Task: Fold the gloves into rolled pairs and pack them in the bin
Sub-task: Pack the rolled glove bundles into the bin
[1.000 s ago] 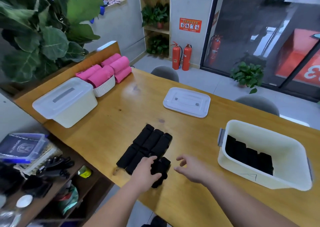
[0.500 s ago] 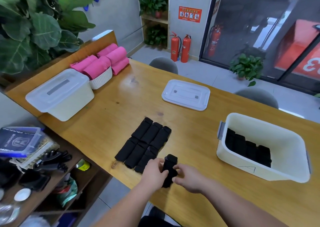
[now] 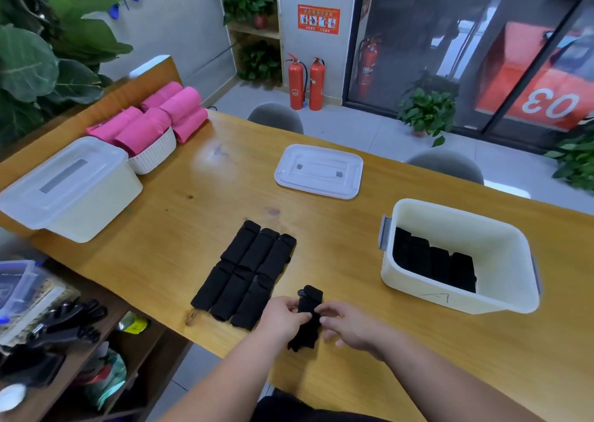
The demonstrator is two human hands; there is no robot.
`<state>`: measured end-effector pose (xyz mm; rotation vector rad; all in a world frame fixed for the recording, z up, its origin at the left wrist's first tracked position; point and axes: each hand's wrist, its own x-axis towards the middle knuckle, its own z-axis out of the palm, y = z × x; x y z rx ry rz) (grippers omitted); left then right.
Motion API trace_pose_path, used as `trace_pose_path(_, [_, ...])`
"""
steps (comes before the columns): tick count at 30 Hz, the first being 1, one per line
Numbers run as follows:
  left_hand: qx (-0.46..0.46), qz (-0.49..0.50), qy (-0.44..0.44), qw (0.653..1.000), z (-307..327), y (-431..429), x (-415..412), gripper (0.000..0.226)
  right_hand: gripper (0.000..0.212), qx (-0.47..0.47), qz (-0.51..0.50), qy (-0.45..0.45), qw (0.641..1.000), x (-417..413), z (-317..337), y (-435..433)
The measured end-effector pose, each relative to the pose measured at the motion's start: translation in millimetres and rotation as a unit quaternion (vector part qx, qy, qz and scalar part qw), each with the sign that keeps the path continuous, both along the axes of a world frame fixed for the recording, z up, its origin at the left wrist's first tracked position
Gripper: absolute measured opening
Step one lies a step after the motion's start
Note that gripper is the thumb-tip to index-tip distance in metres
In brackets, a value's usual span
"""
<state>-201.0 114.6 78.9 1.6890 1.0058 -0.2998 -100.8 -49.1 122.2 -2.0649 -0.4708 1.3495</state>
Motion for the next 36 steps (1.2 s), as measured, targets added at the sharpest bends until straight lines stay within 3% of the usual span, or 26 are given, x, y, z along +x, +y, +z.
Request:
trace_pose_path(4, [-0.079, 0.006, -0.014, 0.997, 7, -1, 12, 0.033, 0.016, 0.002, -0.086, -0.032, 0.996, 10, -1, -12])
trace_pose_path(6, [-0.127, -0.007, -0.023, 0.992, 10, -2, 19, 0.045, 0.023, 0.001, -0.128, -0.030, 0.991, 17, -2, -20])
trace_pose_path(8, [-0.185, -0.016, -0.044, 0.982, 17, -8, 27, 0.042, 0.034, 0.014, -0.164, 0.008, 0.986, 20, 3, -28])
trace_pose_path(14, [-0.287, -0.050, -0.086, 0.953, 35, -19, 45, 0.041, 0.035, 0.103, -0.264, 0.132, 0.950, 22, 8, -50])
trace_pose_path(20, [-0.261, -0.062, -0.072, 0.961, 36, -19, 62, 0.036, 0.029, 0.124, -0.290, 0.080, 0.945, 26, 31, -66])
trace_pose_path(28, [-0.085, -0.108, -0.053, 0.989, 29, -16, 86, 0.033, 0.027, 0.189, -0.242, 0.074, 0.949, 47, 88, -109])
trace_pose_path(32, [-0.082, -0.125, -0.041, 0.988, 25, -13, 96, 0.036, 0.031, 0.235, -0.267, 0.040, 0.934, 80, 120, -132])
trace_pose_path(36, [-0.076, -0.142, -0.015, 0.987, 22, -13, 102, 0.037, 0.026, 0.219, -0.343, 0.008, 0.913, 121, 136, -153])
